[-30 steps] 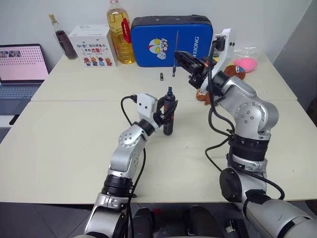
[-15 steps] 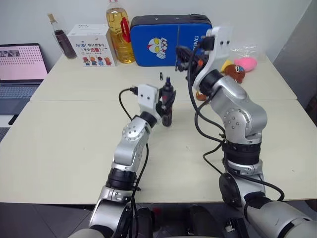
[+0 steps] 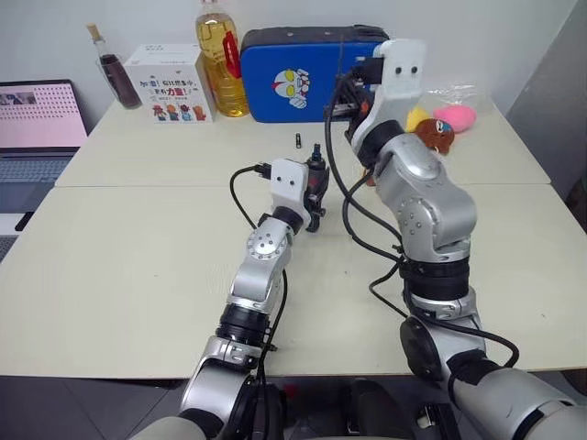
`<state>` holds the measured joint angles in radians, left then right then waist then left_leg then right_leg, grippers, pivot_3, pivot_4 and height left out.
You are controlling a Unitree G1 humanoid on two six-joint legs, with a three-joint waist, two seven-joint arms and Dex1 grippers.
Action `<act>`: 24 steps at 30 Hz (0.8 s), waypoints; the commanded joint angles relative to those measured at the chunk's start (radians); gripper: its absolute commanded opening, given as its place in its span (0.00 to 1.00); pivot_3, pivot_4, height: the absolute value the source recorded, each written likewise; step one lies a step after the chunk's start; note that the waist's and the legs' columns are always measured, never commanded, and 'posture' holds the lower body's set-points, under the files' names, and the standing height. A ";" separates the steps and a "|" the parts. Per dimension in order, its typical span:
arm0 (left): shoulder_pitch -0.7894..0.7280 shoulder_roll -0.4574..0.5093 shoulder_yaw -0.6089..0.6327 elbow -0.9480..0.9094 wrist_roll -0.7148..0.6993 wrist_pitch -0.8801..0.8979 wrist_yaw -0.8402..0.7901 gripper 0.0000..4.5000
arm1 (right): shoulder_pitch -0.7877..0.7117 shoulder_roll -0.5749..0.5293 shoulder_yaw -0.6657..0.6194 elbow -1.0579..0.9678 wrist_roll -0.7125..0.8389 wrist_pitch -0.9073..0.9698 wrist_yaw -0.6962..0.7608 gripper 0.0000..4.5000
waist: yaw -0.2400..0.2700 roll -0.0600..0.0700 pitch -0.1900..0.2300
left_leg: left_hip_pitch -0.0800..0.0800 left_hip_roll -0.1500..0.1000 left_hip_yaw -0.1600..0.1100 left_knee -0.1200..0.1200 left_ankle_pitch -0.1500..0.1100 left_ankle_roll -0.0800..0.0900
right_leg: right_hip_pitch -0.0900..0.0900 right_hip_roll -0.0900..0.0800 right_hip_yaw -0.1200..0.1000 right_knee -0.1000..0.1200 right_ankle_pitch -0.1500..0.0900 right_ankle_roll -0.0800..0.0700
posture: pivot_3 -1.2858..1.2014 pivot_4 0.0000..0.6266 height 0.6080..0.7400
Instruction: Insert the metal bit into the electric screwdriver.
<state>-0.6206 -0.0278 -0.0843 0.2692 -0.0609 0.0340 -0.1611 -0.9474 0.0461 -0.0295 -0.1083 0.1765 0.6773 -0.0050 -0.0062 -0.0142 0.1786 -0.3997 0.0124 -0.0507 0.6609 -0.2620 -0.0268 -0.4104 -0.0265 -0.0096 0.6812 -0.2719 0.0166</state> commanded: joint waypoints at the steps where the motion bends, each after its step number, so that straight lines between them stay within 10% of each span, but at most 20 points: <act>1: -0.030 -0.011 -0.008 0.010 0.022 -0.057 0.007 0.37 | 0.009 0.023 0.019 -0.003 -0.022 -0.049 -0.029 0.00 | 0.000 0.000 0.000 | 0.000 0.000 0.000 0.000 0.000 0.000 | 0.000 0.000 0.000 0.000 0.000 0.000 | 0.52 0.24 1.00; 24: -0.007 -0.010 -0.004 -0.018 0.035 -0.041 0.002 0.37 | 0.044 0.118 0.039 -0.023 -0.021 -0.053 -0.080 0.00 | 0.000 0.000 0.000 | 0.000 0.000 0.000 0.000 0.000 0.000 | 0.000 0.000 -0.001 0.000 0.000 0.000 | 0.52 0.24 1.00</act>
<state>-0.6229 -0.0360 -0.0841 0.2943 -0.0327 -0.0038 -0.1634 -0.8843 0.1300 0.0056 -0.0753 0.1401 0.6369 -0.0793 -0.0065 -0.0142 0.1786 -0.3996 0.0125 -0.0508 0.6609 -0.2620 -0.0268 -0.4104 -0.0264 -0.0101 0.6813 -0.2719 0.0167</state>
